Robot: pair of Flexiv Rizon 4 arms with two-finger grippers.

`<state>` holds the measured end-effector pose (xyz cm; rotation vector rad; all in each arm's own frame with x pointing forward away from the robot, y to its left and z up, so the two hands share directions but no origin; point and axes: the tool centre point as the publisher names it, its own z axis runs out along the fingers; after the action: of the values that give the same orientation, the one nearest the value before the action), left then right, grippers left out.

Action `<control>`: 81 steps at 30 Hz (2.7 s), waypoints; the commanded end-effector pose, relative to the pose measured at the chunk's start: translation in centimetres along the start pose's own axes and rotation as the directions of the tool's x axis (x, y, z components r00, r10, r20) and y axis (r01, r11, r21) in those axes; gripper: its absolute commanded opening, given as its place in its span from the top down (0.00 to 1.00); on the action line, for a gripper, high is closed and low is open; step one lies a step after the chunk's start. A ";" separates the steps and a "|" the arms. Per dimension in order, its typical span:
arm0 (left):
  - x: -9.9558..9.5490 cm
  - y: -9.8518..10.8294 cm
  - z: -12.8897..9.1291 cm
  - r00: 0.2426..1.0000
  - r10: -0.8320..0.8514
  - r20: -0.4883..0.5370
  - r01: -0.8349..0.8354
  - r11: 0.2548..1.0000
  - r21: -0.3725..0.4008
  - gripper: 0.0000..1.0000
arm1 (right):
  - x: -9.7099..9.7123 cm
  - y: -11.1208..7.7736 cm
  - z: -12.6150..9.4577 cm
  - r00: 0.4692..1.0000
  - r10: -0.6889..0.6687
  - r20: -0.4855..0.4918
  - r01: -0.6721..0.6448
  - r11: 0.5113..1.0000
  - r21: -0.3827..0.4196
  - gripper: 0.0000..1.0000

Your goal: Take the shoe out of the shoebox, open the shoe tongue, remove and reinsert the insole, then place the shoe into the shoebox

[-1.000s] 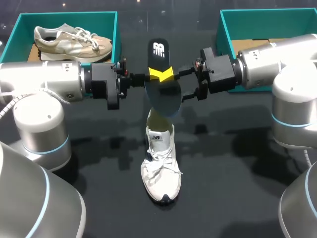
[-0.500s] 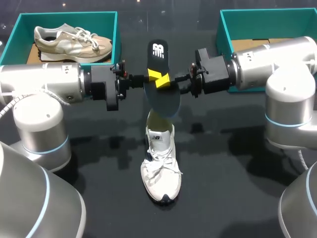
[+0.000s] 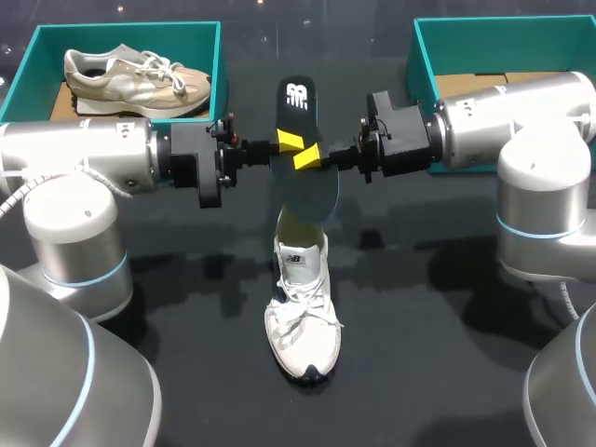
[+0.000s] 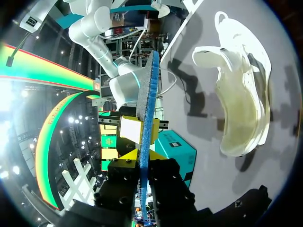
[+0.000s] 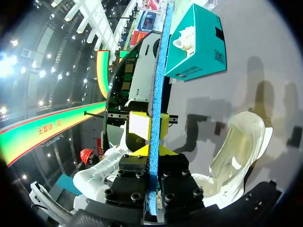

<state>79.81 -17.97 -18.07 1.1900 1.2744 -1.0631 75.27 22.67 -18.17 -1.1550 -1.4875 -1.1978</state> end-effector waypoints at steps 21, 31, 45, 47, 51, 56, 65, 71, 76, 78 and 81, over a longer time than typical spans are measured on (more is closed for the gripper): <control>1.2 -3.6 -8.6 0.853 -0.420 -0.308 0.369 0.905 -0.211 0.00 | -2.1 0.7 -2.6 0.964 -0.177 0.197 0.179 0.984 0.004 1.00; 1.2 -3.6 -8.6 0.853 -0.420 -0.308 0.369 0.905 -0.211 0.00 | -2.1 0.7 -2.6 0.964 -0.177 0.197 0.179 0.984 0.004 1.00; 1.6 -5.0 -7.9 0.735 -0.610 -0.296 0.483 0.778 -0.403 0.00 | -2.0 0.7 -3.1 0.966 -0.179 0.184 0.196 0.978 -0.077 1.00; 1.6 -5.4 -8.1 0.656 -0.710 -0.258 0.525 0.674 -0.520 0.00 | -2.0 0.7 -4.0 0.965 -0.195 0.175 0.224 0.962 -0.159 1.00; 2.1 -6.6 -9.2 0.524 -0.833 -0.176 0.583 0.502 -0.639 0.00 | -2.6 0.8 -4.5 0.946 -0.233 0.224 0.289 0.919 -0.268 1.00; 3.5 -7.7 -10.4 0.399 -0.910 -0.115 0.613 0.358 -0.705 0.00 | -3.0 1.3 -4.2 0.919 -0.303 0.251 0.371 0.881 -0.294 1.00; 6.3 -7.9 -10.7 0.179 -0.982 -0.055 0.605 0.154 -0.781 0.00 | -4.2 2.1 -3.3 0.869 -0.350 0.350 0.452 0.849 -0.272 1.00; 8.3 -7.4 -9.7 0.023 -0.999 -0.036 0.566 0.043 -0.823 0.00 | -5.2 2.4 -3.8 0.870 -0.358 0.338 0.454 0.850 -0.266 1.00; 9.6 -7.2 -9.1 -0.034 -0.999 -0.026 0.509 0.005 -0.860 0.00 | -5.6 2.4 -3.6 0.857 -0.377 0.352 0.471 0.851 -0.235 1.00; 10.2 -7.0 -9.0 -0.054 -0.998 -0.027 0.507 -0.004 -0.862 0.00 | -5.7 2.5 -3.5 0.851 -0.386 0.358 0.480 0.847 -0.229 1.00; 11.4 -6.6 -9.0 -0.043 -0.999 -0.017 0.493 -0.006 -0.870 0.00 | -6.3 2.6 -3.1 0.834 -0.366 0.412 0.481 0.849 -0.218 1.00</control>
<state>71.02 -7.77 -27.93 -0.1355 2.8844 -1.0183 79.03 18.23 -23.22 -1.2833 -1.9242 -1.6850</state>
